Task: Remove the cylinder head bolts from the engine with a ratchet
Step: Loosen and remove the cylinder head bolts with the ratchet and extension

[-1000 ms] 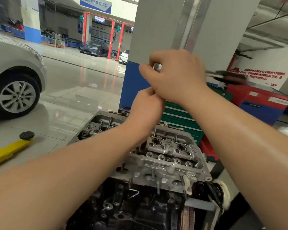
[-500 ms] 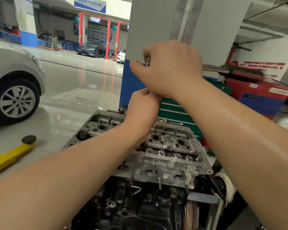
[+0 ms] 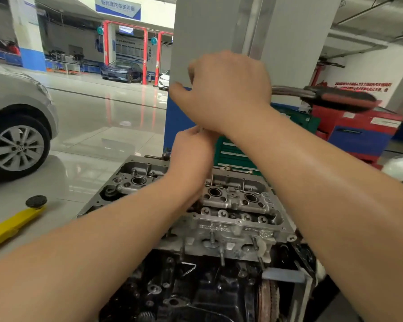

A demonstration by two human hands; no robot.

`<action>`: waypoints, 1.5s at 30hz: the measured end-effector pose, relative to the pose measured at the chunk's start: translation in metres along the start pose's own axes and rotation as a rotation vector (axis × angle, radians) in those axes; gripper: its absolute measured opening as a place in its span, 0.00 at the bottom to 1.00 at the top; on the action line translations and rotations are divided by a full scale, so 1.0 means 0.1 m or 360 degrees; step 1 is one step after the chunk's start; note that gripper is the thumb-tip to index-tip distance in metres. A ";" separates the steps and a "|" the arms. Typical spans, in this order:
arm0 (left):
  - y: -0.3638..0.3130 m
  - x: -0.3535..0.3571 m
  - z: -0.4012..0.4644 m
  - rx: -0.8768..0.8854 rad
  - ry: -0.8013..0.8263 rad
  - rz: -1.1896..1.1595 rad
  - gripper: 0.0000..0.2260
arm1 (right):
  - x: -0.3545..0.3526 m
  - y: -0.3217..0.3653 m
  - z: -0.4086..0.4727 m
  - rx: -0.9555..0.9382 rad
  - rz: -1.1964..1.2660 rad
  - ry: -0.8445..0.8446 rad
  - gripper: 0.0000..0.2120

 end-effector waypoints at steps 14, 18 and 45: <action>-0.02 -0.01 -0.10 0.0093 -0.0037 -0.0007 0.13 | 0.01 0.02 0.00 0.0097 -0.0152 -0.0133 0.19; 0.00 0.17 0.04 -0.0033 0.0553 -0.0209 0.15 | 0.07 -0.27 -0.03 0.0176 0.0907 -0.0058 0.15; 0.03 -0.01 0.04 0.0037 0.0059 -0.0027 0.05 | -0.05 0.06 -0.06 0.0091 -0.0174 -0.0182 0.18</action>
Point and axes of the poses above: each hand's wrist, its own z-axis towards the middle knuckle, its own x-axis out of the palm, y = z × x, the point moved 8 cm from there along z, towards the middle knuckle, and after that the axes turned 12 degrees about z, right-handed, at the moved point
